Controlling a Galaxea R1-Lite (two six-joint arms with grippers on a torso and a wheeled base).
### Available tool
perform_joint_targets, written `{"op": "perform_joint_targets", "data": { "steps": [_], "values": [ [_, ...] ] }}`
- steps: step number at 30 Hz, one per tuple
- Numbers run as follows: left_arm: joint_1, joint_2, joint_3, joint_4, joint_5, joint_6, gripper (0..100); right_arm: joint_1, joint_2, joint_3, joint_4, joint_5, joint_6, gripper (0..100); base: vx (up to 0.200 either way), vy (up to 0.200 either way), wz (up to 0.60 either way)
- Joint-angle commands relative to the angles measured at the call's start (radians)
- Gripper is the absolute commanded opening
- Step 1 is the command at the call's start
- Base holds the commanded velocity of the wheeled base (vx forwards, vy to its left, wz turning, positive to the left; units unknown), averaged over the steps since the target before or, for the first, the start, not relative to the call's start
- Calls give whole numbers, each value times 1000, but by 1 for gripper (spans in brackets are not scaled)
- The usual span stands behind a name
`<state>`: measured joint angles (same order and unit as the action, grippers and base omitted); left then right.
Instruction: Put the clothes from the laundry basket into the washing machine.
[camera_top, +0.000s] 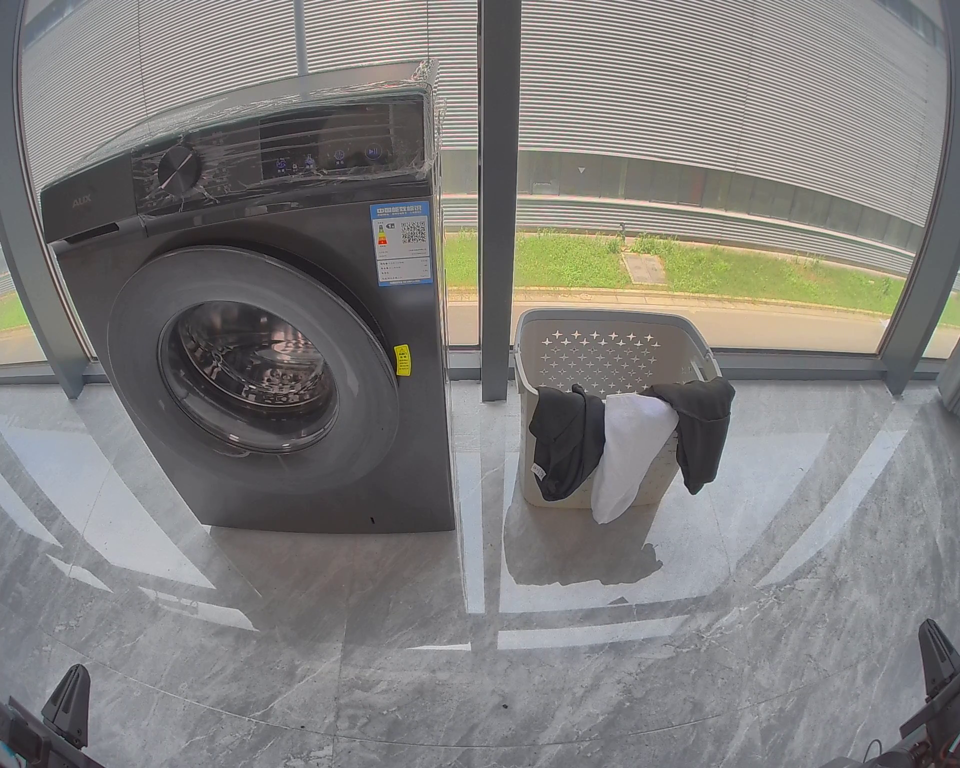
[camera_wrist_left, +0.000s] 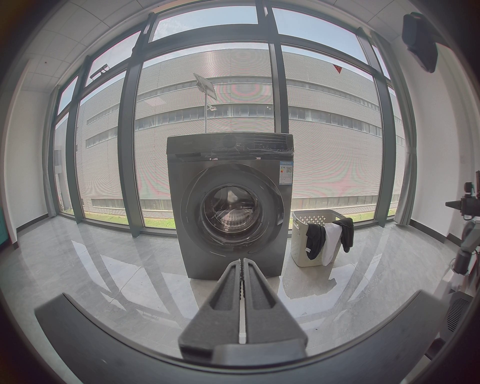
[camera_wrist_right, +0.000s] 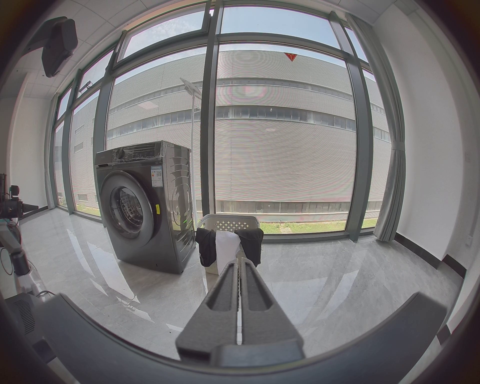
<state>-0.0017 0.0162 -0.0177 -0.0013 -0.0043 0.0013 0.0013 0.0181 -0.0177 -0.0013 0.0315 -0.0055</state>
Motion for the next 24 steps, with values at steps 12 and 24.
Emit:
{"op": "perform_joint_targets", "data": {
  "steps": [12,24],
  "values": [
    [0,-15,18,0,0,0,0,0,-18,18,0,-1,-1,0,200,0,0],
    [0,-15,18,0,0,0,0,0,-18,18,0,1,-1,0,200,0,0]
  ]
}}
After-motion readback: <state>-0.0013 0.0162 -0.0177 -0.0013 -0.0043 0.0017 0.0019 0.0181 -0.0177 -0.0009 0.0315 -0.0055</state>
